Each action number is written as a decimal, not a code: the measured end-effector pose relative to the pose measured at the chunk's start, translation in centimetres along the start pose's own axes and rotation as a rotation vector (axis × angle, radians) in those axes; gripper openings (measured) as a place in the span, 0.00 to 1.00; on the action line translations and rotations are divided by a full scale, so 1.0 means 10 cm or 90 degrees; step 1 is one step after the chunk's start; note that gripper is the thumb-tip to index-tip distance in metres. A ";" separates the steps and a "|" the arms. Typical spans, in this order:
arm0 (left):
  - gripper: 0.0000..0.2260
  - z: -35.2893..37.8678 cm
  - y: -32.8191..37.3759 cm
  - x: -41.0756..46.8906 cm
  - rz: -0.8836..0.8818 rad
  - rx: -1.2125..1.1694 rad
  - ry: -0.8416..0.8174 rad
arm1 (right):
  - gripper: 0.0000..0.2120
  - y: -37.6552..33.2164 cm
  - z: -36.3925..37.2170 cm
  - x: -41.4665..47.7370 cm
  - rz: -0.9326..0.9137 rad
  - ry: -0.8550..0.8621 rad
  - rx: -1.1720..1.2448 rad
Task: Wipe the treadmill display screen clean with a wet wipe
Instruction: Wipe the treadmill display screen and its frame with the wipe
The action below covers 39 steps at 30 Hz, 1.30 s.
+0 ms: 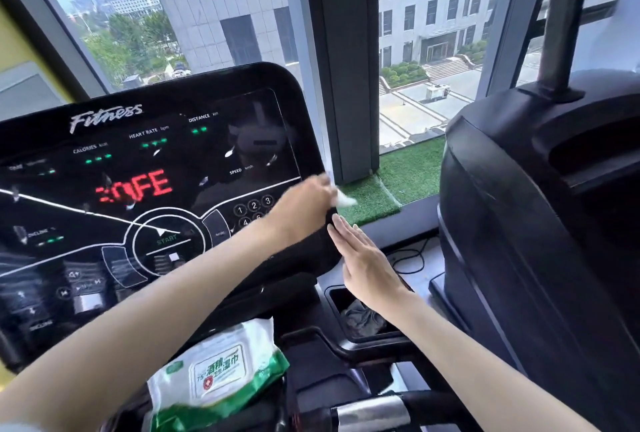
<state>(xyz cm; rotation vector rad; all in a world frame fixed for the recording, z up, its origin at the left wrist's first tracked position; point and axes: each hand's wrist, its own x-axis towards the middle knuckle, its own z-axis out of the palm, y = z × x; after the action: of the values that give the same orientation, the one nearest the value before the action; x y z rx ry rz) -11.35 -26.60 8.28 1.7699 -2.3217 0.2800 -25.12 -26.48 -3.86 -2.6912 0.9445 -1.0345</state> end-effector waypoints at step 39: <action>0.14 0.48 0.29 -0.37 -0.067 0.006 -0.044 | 0.16 0.10 -0.11 0.04 0.624 0.044 0.749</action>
<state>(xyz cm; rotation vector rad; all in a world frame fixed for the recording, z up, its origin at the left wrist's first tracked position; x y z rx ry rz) -13.45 -23.76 2.60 1.9276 -2.2662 0.2168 -26.10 -27.38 -3.11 -1.0463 0.9935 -0.9412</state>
